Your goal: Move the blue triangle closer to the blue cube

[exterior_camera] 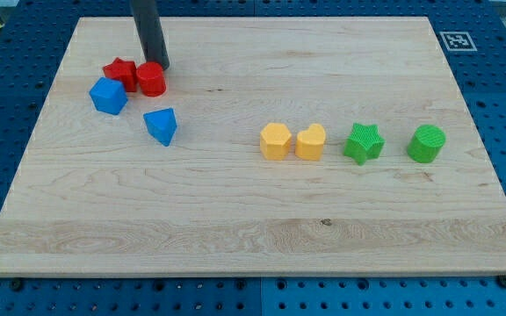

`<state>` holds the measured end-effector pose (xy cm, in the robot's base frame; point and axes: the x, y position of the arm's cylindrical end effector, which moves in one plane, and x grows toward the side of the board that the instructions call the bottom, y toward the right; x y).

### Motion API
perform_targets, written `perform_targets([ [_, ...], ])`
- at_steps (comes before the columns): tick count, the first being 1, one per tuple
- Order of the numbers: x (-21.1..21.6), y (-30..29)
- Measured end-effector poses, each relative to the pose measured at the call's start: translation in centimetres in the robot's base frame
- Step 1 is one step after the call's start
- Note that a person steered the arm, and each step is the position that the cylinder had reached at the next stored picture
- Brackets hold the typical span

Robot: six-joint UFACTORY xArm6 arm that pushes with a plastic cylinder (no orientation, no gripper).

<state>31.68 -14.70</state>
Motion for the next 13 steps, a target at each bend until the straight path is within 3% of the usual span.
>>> perform_targets([
  [2, 1.0, 11.7],
  [3, 4.0, 12.5],
  [7, 12.4, 10.8],
  [13, 13.7, 3.6],
])
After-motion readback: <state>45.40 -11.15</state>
